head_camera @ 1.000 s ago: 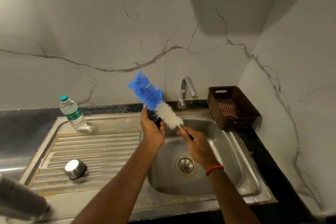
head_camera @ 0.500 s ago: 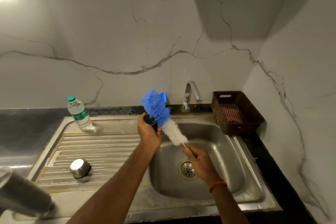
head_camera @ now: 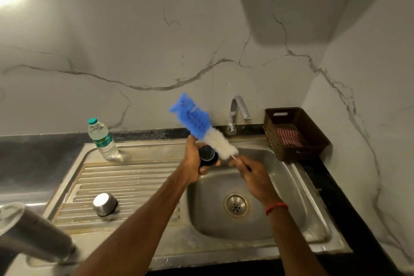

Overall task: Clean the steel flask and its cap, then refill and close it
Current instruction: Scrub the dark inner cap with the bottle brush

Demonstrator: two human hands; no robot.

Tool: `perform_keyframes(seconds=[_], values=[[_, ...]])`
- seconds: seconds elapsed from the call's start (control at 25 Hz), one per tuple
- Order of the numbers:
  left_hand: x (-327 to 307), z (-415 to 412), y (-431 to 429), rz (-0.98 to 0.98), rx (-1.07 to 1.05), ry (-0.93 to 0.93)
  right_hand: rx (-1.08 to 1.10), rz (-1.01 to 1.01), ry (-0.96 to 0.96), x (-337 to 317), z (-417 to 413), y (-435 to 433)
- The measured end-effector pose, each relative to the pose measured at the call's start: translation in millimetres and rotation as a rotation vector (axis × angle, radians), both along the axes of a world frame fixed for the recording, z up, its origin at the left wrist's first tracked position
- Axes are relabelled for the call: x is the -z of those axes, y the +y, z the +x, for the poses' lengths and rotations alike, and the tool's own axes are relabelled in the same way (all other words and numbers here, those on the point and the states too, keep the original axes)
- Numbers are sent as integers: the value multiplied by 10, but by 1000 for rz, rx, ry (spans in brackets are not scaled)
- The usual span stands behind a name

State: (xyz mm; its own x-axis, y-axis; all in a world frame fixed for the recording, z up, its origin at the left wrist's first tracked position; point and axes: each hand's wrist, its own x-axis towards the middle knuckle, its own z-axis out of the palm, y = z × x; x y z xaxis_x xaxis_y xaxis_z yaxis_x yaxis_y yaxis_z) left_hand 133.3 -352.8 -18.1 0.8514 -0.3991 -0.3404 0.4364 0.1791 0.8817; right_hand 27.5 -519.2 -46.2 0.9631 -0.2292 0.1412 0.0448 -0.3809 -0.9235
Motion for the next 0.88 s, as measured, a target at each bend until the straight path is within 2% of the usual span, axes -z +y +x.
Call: perform_keyframes(seconds=[0.08,0.24,0.36,0.48,0.64,0.76,0.88], values=[[21,-1,-53,-4,-28,0,-21,-60,-59,-86,173,102],[16,112,88,5,-69,-30,-19,-17,-7,231,-49,-85],[27,100,100,-13,-65,-26,16,-6,-3,226,-81,-23],[38,32,-18,-65,-88,14,61,-11,-99,-24,146,186],[10,29,9,-62,-155,-95,-7,87,-210,-21,86,133],[28,7,6,-164,-225,-1,12,-8,-207,12,95,142],[58,21,-58,-87,-321,-5,2,-176,-182,-38,255,238]])
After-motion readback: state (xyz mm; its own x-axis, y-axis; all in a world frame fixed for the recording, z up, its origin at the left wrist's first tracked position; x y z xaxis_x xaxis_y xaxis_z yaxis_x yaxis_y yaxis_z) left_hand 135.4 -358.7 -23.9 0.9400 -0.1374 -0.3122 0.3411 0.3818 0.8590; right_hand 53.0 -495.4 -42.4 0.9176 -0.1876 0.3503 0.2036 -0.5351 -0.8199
